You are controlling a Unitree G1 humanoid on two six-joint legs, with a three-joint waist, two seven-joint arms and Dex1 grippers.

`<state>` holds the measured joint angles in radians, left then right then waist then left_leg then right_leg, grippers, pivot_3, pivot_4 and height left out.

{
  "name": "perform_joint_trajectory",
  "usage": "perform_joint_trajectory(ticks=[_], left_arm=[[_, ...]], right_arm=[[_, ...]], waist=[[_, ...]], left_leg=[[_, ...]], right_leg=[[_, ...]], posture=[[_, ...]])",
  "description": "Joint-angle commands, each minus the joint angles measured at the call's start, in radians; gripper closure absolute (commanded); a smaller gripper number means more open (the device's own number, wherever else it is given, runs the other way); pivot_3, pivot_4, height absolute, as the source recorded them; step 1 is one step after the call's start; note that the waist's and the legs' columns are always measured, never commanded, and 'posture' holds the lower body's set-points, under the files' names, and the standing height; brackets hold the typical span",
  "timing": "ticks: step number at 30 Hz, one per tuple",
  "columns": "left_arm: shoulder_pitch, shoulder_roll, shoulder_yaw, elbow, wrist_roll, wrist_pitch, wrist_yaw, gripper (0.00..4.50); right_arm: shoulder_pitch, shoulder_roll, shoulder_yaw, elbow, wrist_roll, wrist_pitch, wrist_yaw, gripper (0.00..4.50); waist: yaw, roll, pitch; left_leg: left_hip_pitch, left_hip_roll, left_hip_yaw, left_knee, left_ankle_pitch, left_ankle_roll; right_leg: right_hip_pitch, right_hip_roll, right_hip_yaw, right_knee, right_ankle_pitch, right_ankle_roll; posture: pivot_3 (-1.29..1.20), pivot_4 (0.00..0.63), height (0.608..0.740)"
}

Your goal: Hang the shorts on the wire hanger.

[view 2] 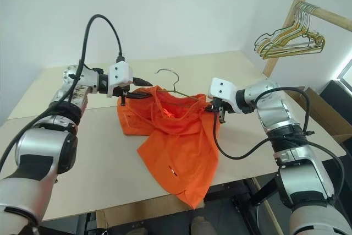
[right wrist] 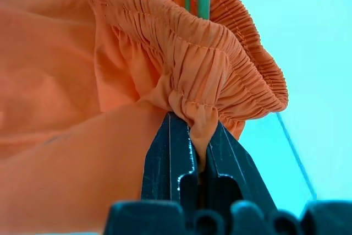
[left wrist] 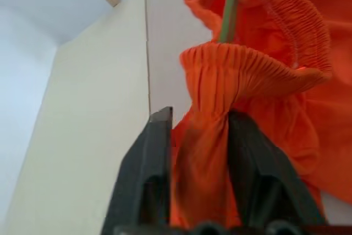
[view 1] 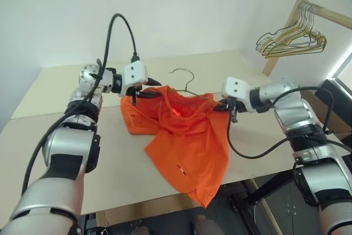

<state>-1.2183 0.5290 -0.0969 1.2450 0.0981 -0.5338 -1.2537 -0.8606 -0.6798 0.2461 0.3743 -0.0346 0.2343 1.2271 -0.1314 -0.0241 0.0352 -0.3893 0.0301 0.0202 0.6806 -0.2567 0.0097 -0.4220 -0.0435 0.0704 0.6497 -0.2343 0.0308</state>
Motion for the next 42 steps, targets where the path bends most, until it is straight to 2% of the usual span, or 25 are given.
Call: perform_joint_trajectory(ticks=[1,6,13,17,23,28,35,39,42], left_arm=[[-0.013,0.026,0.026,0.012,0.002,0.021,0.078,1.52],[-0.029,0.035,0.085,0.022,-0.047,0.067,0.09,0.03],[-0.014,0.02,0.204,-0.024,-0.161,0.13,0.082,0.03],[0.041,-0.025,0.302,-0.209,-0.347,0.249,-0.048,0.03],[0.165,-0.056,0.316,-0.531,-0.461,0.4,-0.037,0.03],[0.254,-0.072,0.307,-0.719,-0.504,0.494,0.021,0.03],[0.305,-0.086,0.285,-0.798,-0.536,0.547,0.021,0.03],[0.312,-0.102,0.295,-0.813,-0.577,0.55,0.001,0.03],[0.319,-0.101,0.292,-0.823,-0.586,0.554,0.003,0.03]], right_arm=[[0.005,-0.042,-0.079,-0.076,0.051,0.06,0.0,4.5],[0.049,-0.075,-0.144,-0.149,0.125,0.208,-0.008,4.5],[0.138,-0.14,-0.219,-0.293,0.179,0.468,-0.089,4.5],[0.187,-0.185,-0.263,-0.386,0.196,0.658,-0.172,4.5],[0.209,-0.209,-0.343,-0.426,0.218,0.892,-0.314,4.5],[0.234,-0.182,-0.431,-0.468,0.196,1.077,-0.5,4.5],[0.159,-0.113,-0.572,-0.466,0.1,1.281,-0.787,4.5],[0.101,-0.023,-0.679,-0.491,0.022,1.359,-0.941,4.5],[0.02,0.095,-0.778,-0.511,-0.074,1.36,-1.104,4.5]], waist=[[0.002,0.0,0.0],[0.005,0.0,0.0],[0.004,0.0,0.0],[0.001,0.0,0.0],[-0.02,0.0,0.0],[-0.031,0.001,0.0],[-0.054,0.004,-0.002],[-0.068,0.005,-0.003],[-0.083,0.006,-0.004]], left_leg=[[0.0,0.0,0.0,0.0,0.0,0.0],[0.0,0.0,0.0,0.0,0.0,0.0],[-0.001,0.0,0.0,0.0,0.0,0.0],[-0.001,0.0,0.001,0.0,0.0,0.0],[0.0,0.001,0.001,0.0,0.0,0.0],[0.001,0.001,-0.001,0.0,0.0,0.0],[0.001,0.0,-0.006,0.0,0.0,0.0],[0.0,0.0,-0.006,0.0,0.0,0.0],[0.001,0.0,-0.007,0.0,0.0,0.0]], right_leg=[[0.0,0.0,0.0,0.0,0.0,0.0],[0.0,0.0,-0.001,-0.001,0.0,0.0],[0.0,0.0,-0.001,0.0,0.0,0.0],[0.0,-0.001,-0.001,0.0,0.0,0.0],[0.0,-0.001,0.0,0.0,0.0,0.0],[0.001,-0.001,0.001,0.0,0.0,0.0],[0.001,-0.002,0.002,0.0,0.001,0.001],[0.001,-0.001,0.002,0.0,0.001,0.001],[0.001,-0.001,0.002,0.0,0.001,0.001]], posture=[[-0.1,0.0,0.74],[-0.11,0.0,0.74],[-0.14,0.0,0.74],[-0.16,0.0,0.74],[-0.16,0.0,0.74],[-0.19,0.0,0.74],[-0.22,0.0,0.74],[-0.21,0.0,0.74],[-0.22,0.0,0.74]])
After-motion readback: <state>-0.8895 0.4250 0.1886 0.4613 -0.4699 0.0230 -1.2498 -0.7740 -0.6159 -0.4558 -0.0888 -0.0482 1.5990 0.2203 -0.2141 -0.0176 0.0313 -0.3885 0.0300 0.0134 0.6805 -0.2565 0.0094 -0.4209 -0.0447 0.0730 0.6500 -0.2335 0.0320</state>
